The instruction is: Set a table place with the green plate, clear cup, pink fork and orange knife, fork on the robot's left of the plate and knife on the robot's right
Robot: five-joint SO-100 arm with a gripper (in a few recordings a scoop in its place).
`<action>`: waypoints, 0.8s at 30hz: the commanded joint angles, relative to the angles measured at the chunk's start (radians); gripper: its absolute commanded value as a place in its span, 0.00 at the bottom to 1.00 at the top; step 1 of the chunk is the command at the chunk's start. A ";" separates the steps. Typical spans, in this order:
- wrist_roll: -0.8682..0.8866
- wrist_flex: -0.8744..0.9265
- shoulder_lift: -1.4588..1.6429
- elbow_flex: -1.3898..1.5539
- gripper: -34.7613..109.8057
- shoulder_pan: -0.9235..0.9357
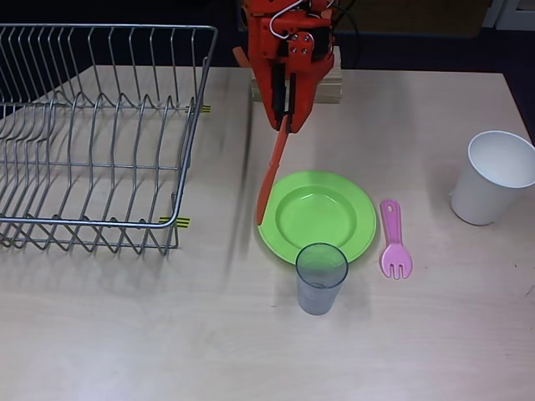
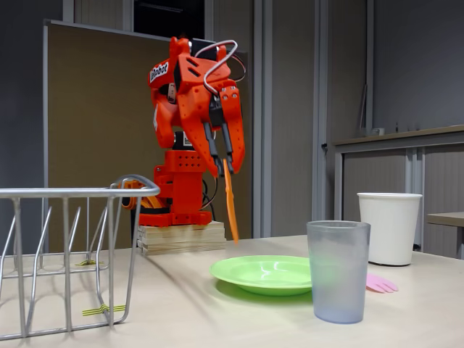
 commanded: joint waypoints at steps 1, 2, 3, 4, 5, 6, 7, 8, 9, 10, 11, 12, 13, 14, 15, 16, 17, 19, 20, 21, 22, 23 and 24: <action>-0.178 -0.123 0.008 0.044 0.27 0.018; -0.222 -0.155 0.002 0.055 0.28 0.023; -0.265 -0.176 -0.009 0.060 0.28 0.023; -0.305 -0.189 -0.021 0.061 0.27 0.026; -0.342 -0.196 -0.037 0.063 0.27 0.029; -0.373 -0.207 -0.049 0.066 0.26 0.040; -0.396 -0.215 -0.063 0.066 0.26 0.055; -0.416 -0.216 -0.080 0.064 0.26 0.072; -0.428 -0.219 -0.097 0.058 0.25 0.091; -0.440 -0.222 -0.115 0.051 0.25 0.109; -0.448 -0.227 -0.132 0.041 0.25 0.123; -0.451 -0.227 -0.146 0.032 0.24 0.130; -0.448 -0.218 -0.153 0.023 0.24 0.137; -0.440 -0.204 -0.155 0.014 0.24 0.137; -0.434 -0.195 -0.152 0.008 0.24 0.137; -0.425 -0.186 -0.146 -0.002 0.24 0.137; -0.416 -0.176 -0.140 -0.012 0.24 0.138; -0.382 -0.156 -0.121 -0.043 0.24 0.140; -0.353 -0.149 -0.114 -0.060 0.24 0.140; -0.324 -0.143 -0.104 -0.075 0.24 0.141; -0.285 -0.135 -0.092 -0.089 0.24 0.141; -0.238 -0.129 -0.080 -0.098 0.24 0.143; -0.192 -0.123 -0.067 -0.106 0.24 0.141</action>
